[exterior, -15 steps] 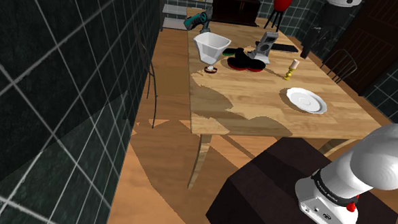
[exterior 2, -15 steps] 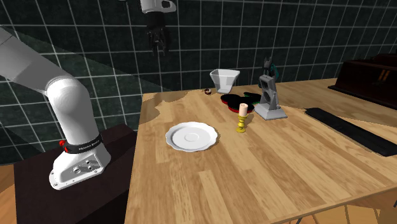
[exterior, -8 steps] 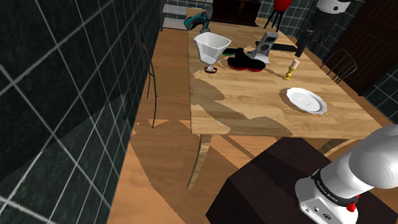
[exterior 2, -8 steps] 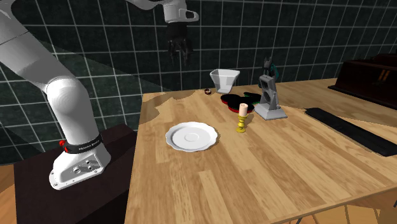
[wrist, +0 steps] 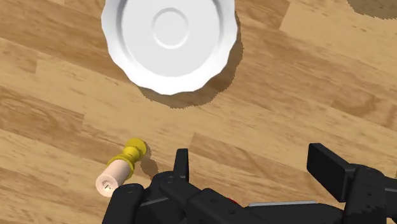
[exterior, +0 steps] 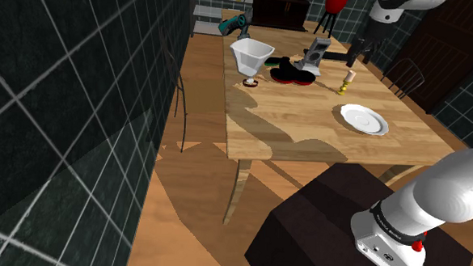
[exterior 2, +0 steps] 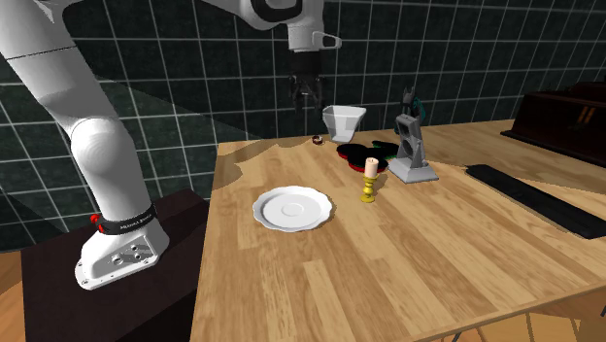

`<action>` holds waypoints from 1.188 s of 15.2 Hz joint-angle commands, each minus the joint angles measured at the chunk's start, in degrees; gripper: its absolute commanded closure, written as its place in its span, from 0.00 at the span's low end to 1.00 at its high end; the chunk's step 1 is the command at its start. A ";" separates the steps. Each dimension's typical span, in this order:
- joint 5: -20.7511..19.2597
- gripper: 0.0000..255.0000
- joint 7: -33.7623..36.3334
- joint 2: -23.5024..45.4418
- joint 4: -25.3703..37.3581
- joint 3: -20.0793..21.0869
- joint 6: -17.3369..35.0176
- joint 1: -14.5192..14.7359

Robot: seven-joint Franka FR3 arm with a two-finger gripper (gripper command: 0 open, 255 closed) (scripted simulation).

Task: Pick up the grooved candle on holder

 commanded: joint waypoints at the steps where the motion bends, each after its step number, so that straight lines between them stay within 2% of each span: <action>1: 1.80 0.00 -2.58 4.25 2.51 -2.00 1.60 -0.70; 8: 10.76 0.00 -10.83 19.89 14.17 -6.07 3.52 -4.47; 15: 20.27 0.00 -17.19 36.75 30.40 -6.17 1.13 -12.04; 16: 20.94 0.00 -17.52 38.18 32.01 -6.01 0.74 -12.83; 18: 21.13 0.00 -17.68 38.53 30.98 -5.82 2.09 -12.86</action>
